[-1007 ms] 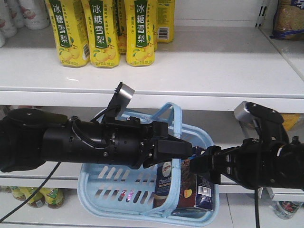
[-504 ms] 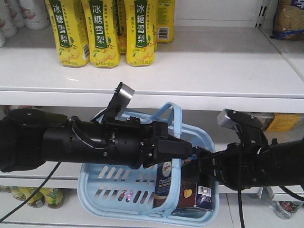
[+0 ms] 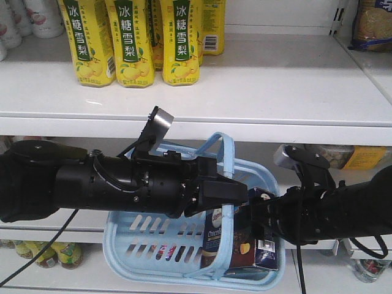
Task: Left arm holds basket, right arm returns cookies
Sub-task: 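Close the right gripper on the Chocofello box inside the basket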
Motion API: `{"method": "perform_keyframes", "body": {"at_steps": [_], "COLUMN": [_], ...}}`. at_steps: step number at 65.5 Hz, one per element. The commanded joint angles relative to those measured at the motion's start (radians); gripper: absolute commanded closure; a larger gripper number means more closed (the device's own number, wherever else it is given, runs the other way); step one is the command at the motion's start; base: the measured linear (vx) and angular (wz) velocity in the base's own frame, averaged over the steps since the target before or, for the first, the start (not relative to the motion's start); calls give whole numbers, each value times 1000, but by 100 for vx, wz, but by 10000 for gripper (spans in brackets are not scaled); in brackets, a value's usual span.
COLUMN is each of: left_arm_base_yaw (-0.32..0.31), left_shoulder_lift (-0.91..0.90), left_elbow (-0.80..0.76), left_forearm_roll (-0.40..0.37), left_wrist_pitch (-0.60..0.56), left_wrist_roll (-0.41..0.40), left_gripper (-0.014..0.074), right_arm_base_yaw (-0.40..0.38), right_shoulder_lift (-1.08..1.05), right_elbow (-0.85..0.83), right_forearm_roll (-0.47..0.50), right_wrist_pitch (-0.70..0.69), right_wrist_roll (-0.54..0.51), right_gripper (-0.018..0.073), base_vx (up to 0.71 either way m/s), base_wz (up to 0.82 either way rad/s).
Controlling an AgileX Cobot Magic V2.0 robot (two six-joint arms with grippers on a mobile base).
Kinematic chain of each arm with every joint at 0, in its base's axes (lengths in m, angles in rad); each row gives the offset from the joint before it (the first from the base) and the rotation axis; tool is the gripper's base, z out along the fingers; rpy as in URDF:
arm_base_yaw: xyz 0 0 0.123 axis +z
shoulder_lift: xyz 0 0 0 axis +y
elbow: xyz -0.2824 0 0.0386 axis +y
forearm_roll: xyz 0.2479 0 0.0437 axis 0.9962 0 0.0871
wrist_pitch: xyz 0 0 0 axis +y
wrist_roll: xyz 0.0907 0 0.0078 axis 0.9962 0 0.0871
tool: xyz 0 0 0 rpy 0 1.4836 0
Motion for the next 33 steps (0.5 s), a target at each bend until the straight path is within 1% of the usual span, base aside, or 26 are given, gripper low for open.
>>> {"method": "perform_keyframes", "body": {"at_steps": [1,15,33], "left_arm_base_yaw": [5,5,5], "left_shoulder_lift": [-42,-42,-42], "left_elbow": [-34,-34,-34], "left_forearm_roll": [-128,-128,-128], "left_wrist_pitch": [1,1,1], "left_wrist_roll": [24,24,24], "left_gripper": [603,603,603], "right_arm_base_yaw": [1,1,1], "right_shoulder_lift": [-16,-6,81], "right_elbow": [-29,-29,-30], "right_forearm_roll": [50,149,210], "right_wrist_pitch": [-37,-44,-51], "right_wrist_roll": [-48,-140,-212], "right_gripper": [-20,-20,-20], "base_vx": [0,0,0], "base_wz": [0,0,0]}}
